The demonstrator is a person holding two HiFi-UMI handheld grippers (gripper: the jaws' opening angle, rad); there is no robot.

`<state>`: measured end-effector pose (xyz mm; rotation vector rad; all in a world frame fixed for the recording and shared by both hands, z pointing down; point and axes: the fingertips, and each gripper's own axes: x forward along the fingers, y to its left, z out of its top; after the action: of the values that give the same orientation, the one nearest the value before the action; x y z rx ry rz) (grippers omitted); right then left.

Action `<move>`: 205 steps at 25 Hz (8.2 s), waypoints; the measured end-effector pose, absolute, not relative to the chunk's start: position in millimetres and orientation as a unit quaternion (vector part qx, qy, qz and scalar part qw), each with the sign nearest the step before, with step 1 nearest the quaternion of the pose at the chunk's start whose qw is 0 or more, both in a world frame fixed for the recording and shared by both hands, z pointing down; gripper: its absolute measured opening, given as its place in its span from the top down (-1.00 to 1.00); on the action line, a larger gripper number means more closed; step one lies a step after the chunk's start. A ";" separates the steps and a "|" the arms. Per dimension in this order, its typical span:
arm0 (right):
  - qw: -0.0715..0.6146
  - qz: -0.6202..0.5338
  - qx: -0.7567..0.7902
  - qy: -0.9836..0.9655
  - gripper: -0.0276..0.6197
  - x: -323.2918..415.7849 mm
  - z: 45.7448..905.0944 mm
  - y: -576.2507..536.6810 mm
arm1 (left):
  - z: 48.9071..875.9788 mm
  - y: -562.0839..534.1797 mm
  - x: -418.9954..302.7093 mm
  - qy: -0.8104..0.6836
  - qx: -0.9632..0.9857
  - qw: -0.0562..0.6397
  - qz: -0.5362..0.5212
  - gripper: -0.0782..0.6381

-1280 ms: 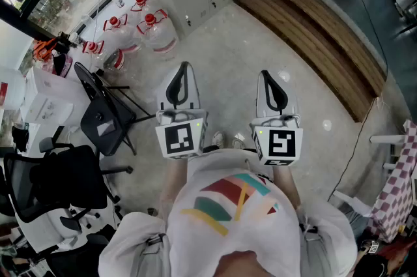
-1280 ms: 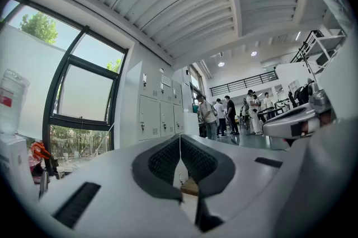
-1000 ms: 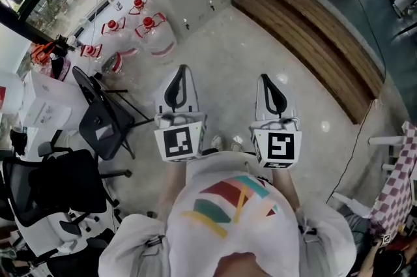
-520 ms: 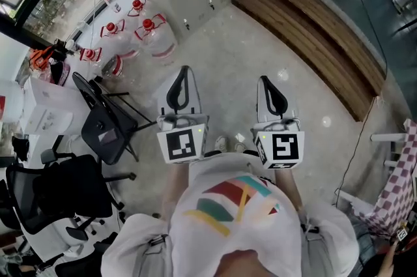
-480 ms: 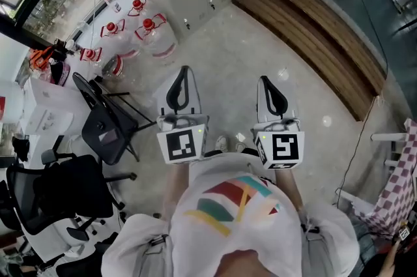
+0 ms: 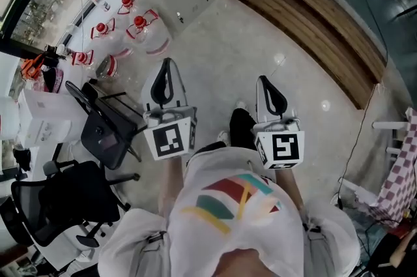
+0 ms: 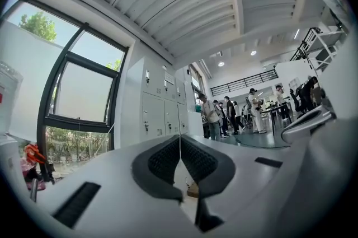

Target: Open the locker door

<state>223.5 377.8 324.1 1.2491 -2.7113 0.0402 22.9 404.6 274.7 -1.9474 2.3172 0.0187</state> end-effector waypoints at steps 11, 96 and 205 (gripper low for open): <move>0.047 0.004 0.392 -0.919 0.90 200.1 330.0 222.7 | 275.7 266.6 10.6 0.774 -0.628 0.077 0.004 0.73; 0.238 0.018 -0.034 -0.970 0.35 -320.0 562.7 -122.9 | 376.3 44.1 -218.6 0.904 -0.418 -0.075 -0.046 0.73; 0.282 0.095 0.167 -0.940 0.90 -55.5 554.6 -154.2 | 485.1 -138.1 -140.1 0.699 -0.685 -0.171 -0.111 0.51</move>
<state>-55.5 -154.2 554.6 0.4478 -2.5179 0.2549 -140.1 -138.1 485.1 -2.4232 2.4730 -0.3909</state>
